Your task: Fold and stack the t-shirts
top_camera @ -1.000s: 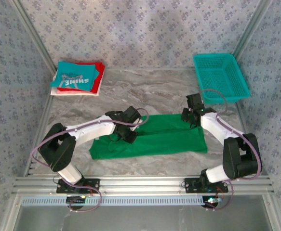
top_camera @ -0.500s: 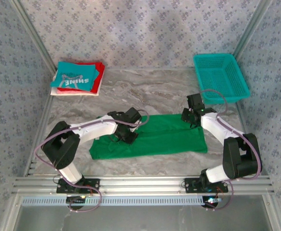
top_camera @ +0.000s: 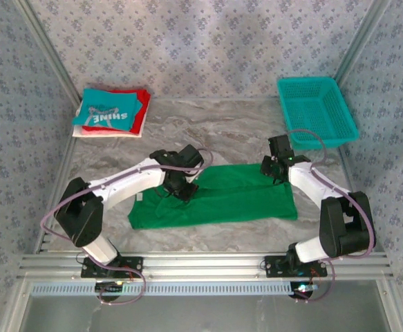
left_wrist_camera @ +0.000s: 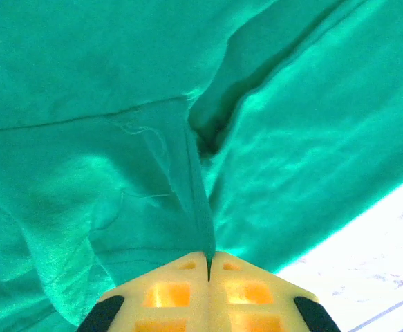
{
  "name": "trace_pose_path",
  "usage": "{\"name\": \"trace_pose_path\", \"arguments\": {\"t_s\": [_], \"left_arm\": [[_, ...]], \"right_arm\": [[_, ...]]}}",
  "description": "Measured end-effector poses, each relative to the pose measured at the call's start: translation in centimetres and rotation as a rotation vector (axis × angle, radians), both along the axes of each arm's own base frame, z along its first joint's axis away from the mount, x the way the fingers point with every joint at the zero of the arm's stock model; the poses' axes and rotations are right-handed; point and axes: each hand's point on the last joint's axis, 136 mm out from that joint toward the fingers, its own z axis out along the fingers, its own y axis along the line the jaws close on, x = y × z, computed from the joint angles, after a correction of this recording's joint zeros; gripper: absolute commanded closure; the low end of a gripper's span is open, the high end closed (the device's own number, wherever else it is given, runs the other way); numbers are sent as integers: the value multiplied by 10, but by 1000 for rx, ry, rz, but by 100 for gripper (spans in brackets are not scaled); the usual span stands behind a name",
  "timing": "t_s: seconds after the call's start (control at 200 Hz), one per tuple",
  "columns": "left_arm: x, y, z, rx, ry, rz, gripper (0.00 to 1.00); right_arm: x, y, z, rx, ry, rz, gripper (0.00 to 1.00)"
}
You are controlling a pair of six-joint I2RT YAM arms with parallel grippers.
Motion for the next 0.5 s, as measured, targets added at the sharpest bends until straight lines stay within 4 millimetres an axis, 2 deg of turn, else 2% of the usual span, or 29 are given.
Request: {"name": "trace_pose_path", "arguments": {"t_s": [0.17,0.215,0.265,0.365,0.5], "left_arm": [[-16,-6,6,-13,59,-21,99],[-19,-9,8,-15,71,-28,92],[-22,-12,8,-19,85,-33,77],[-27,-19,6,-23,108,-53,54],[-23,-15,3,3,76,-38,47]], "right_arm": [[0,1,0,3,2,2,61],[0,1,0,3,1,2,61],[0,1,0,3,2,2,61],[0,1,0,3,2,2,60],[0,1,0,3,2,2,60]]}}
